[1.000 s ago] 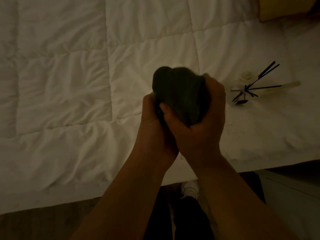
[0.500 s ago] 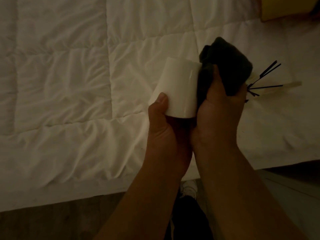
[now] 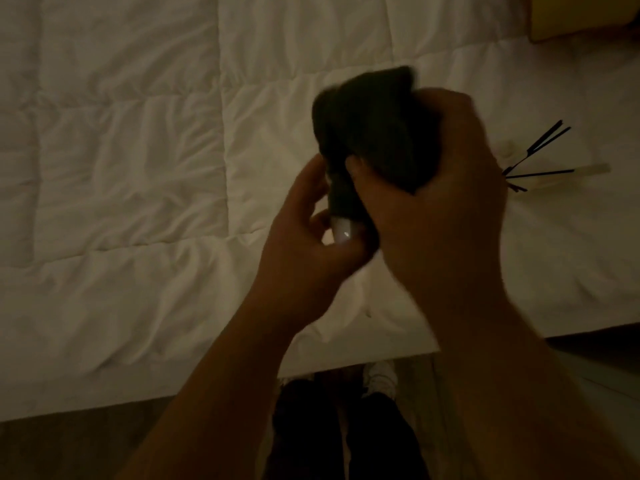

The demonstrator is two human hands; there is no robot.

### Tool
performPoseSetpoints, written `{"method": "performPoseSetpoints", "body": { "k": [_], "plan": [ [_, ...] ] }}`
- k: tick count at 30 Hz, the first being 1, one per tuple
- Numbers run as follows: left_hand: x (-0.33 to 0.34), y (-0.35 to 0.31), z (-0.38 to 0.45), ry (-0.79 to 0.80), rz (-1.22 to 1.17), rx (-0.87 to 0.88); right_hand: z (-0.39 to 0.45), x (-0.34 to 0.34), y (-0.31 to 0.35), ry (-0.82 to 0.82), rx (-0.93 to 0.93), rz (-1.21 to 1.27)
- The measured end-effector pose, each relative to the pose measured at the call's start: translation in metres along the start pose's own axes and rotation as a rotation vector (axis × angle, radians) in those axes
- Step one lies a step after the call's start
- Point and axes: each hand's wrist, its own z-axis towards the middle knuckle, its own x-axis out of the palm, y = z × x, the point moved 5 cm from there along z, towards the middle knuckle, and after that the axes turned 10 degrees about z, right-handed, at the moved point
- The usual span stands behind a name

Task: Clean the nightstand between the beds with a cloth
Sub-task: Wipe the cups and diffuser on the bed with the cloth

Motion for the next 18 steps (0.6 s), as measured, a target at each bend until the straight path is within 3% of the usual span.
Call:
{"method": "performPoseSetpoints", "body": {
  "k": [2,3,5,7,9,12,14,18],
  "plan": [
    [-0.002,-0.005,-0.011,0.092,0.005,0.047,0.027,-0.003,-0.027,0.172,0.227,-0.092],
    [-0.004,-0.008,-0.016,0.127,-0.025,0.076,0.032,-0.001,-0.039,0.261,0.392,0.010],
    [-0.009,-0.016,-0.017,0.167,-0.055,0.165,0.024,0.004,-0.059,0.366,0.683,0.450],
    [-0.010,-0.020,-0.016,0.190,-0.128,0.225,0.012,0.009,-0.065,0.341,0.803,0.886],
    [-0.006,-0.017,-0.012,0.154,-0.274,0.178,-0.004,0.016,-0.069,0.221,0.858,1.135],
    [0.001,0.005,-0.011,-0.086,-0.594,-0.038,-0.024,0.021,-0.080,-0.022,0.862,1.306],
    [0.008,0.018,-0.015,-0.243,-0.716,-0.143,-0.032,0.018,-0.081,-0.129,0.784,1.254],
    [0.015,0.028,-0.017,-0.380,-0.646,-0.170,-0.050,0.011,-0.077,-0.230,0.598,0.983]
  ]
}}
